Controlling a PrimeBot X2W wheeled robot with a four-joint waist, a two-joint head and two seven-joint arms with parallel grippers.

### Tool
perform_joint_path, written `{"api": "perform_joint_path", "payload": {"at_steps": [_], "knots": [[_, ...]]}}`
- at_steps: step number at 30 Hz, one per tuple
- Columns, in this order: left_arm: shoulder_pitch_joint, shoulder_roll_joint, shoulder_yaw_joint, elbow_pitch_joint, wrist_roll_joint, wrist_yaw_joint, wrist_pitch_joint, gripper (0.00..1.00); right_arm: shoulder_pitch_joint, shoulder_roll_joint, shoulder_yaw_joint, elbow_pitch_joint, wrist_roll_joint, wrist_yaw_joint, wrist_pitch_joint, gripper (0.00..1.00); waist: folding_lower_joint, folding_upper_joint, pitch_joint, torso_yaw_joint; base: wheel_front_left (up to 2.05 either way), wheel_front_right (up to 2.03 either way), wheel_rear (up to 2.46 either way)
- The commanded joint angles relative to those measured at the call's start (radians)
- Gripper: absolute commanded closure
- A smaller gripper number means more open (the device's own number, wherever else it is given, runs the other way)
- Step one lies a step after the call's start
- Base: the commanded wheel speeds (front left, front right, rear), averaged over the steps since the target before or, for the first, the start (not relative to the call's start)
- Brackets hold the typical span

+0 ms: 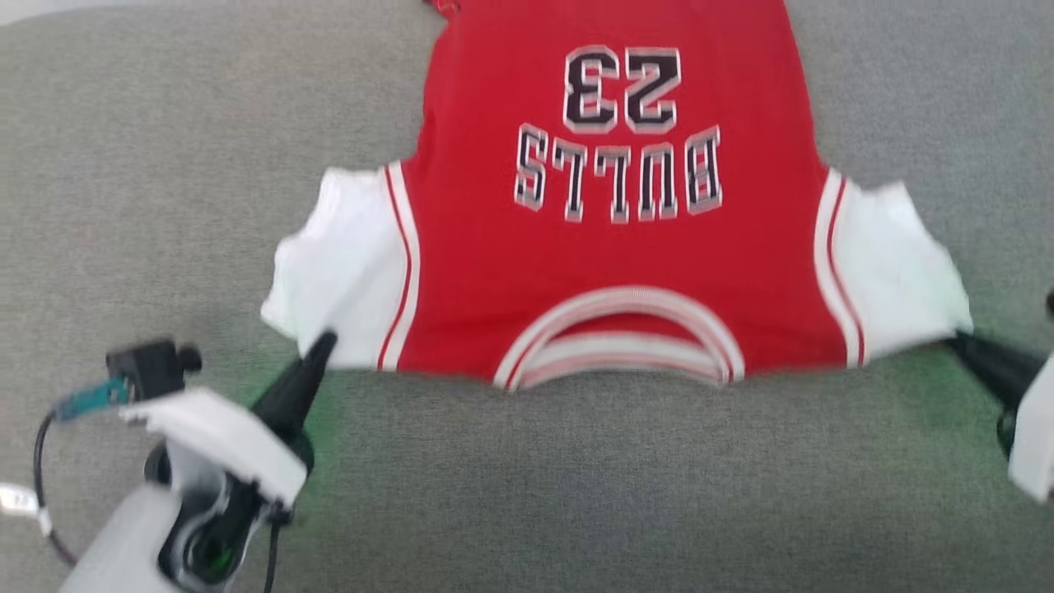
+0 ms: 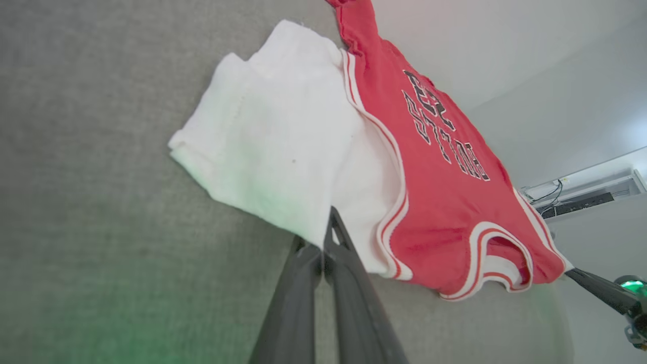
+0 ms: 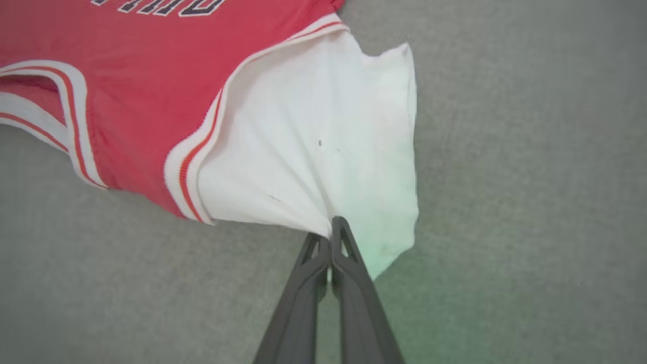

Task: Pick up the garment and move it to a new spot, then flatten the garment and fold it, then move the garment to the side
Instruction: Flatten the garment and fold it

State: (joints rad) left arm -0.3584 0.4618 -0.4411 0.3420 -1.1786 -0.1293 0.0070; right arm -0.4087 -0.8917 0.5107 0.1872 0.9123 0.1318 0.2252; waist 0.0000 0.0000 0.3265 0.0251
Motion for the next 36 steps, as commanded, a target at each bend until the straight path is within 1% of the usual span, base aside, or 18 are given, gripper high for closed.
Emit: {"api": "perform_joint_path", "payload": {"at_steps": [1, 5, 7, 10, 13, 15, 18, 20, 24, 28, 30, 31, 32, 33, 34, 36], "knots": [[0.053, 0.023, 0.003, -0.028, -0.007, -0.001, -0.006, 1.00, 0.057, -0.010, -0.028, -0.035, 0.010, -0.002, 0.030, 1.00, 0.0000, 0.0000, -0.011, 0.008, 0.00, 0.00, 0.00], [0.188, 0.073, -0.007, -0.143, -0.016, 0.017, 0.006, 1.00, 0.244, -0.022, -0.151, -0.147, 0.021, -0.002, 0.126, 1.00, 0.0000, 0.0000, -0.020, 0.010, 0.00, 0.00, 0.00], [0.250, 0.103, -0.011, -0.193, -0.007, 0.036, 0.009, 1.00, 0.333, -0.017, -0.223, -0.204, 0.024, -0.002, 0.174, 1.00, 0.0000, 0.0000, -0.024, 0.012, 0.00, 0.00, 0.00], [0.330, 0.132, -0.010, -0.273, -0.015, 0.065, 0.015, 1.00, 0.465, -0.001, -0.339, -0.288, 0.008, -0.002, 0.245, 1.00, 0.0000, 0.0000, -0.025, 0.019, 0.00, 0.00, 0.00], [0.376, 0.146, -0.009, -0.342, -0.020, 0.092, 0.016, 1.00, 0.571, 0.054, -0.443, -0.380, -0.005, -0.002, 0.309, 1.00, 0.0000, 0.0000, -0.024, 0.026, 0.00, 0.00, 0.00], [0.383, 0.133, -0.009, -0.369, -0.029, 0.105, 0.012, 1.00, 0.608, 0.094, -0.490, -0.428, -0.028, -0.002, 0.349, 1.00, 0.0000, 0.0000, -0.026, 0.029, 0.00, 0.00, 0.00], [0.359, 0.101, -0.024, -0.372, -0.019, 0.111, 0.004, 1.00, 0.616, 0.155, -0.493, -0.459, -0.065, -0.002, 0.414, 1.00, 0.0000, 0.0000, -0.030, 0.030, 0.00, 0.00, 0.00], [0.344, 0.082, -0.037, -0.357, -0.007, 0.113, 0.001, 1.00, 0.596, 0.172, -0.483, -0.447, -0.099, -0.002, 0.448, 1.00, 0.0000, 0.0000, -0.028, 0.031, 0.00, 0.00, 0.00], [0.315, 0.046, -0.060, -0.312, 0.015, 0.117, -0.005, 1.00, 0.559, 0.228, -0.454, -0.387, -0.136, -0.001, 0.468, 1.00, 0.0000, 0.0000, -0.020, 0.041, 0.00, 0.00, 0.00], [0.292, 0.025, -0.067, -0.270, 0.024, 0.111, -0.012, 1.00, 0.522, 0.246, -0.430, -0.338, -0.165, -0.001, 0.451, 1.00, 0.0000, 0.0000, -0.009, 0.049, 0.00, 0.00, 0.00], [0.284, 0.020, -0.064, -0.257, 0.022, 0.105, -0.021, 1.00, 0.506, 0.254, -0.423, -0.324, -0.167, -0.001, 0.441, 0.91, 0.0000, 0.0000, -0.006, 0.050, 0.00, 0.00, 0.00], [0.282, 0.017, -0.062, -0.252, 0.019, 0.101, -0.024, 1.00, 0.499, 0.255, -0.420, -0.326, -0.165, -0.001, 0.440, 0.82, 0.0000, 0.0000, -0.006, 0.050, 0.00, 0.00, 0.00], [0.278, 0.013, -0.061, -0.246, 0.019, 0.099, -0.029, 1.00, 0.491, 0.254, -0.419, -0.331, -0.165, -0.001, 0.432, 0.60, 0.0000, 0.0000, -0.005, 0.051, 0.00, 0.00, 0.00], [0.277, 0.010, -0.061, -0.238, 0.023, 0.098, -0.035, 1.00, 0.484, 0.254, -0.424, -0.333, -0.166, -0.001, 0.429, 0.06, 0.0000, 0.0000, -0.006, 0.052, 0.00, 0.00, 0.00], [0.276, 0.006, -0.061, -0.232, 0.027, 0.096, -0.040, 1.00, 0.484, 0.249, -0.423, -0.340, -0.166, -0.001, 0.431, 0.00, 0.0000, 0.0000, -0.007, 0.052, 0.00, 0.00, 0.00], [0.276, -0.002, -0.062, -0.219, 0.033, 0.093, -0.052, 1.00, 0.487, 0.232, -0.432, -0.362, -0.171, -0.001, 0.442, 0.00, 0.0000, 0.0000, -0.010, 0.054, 0.00, 0.00, 0.00]]}}
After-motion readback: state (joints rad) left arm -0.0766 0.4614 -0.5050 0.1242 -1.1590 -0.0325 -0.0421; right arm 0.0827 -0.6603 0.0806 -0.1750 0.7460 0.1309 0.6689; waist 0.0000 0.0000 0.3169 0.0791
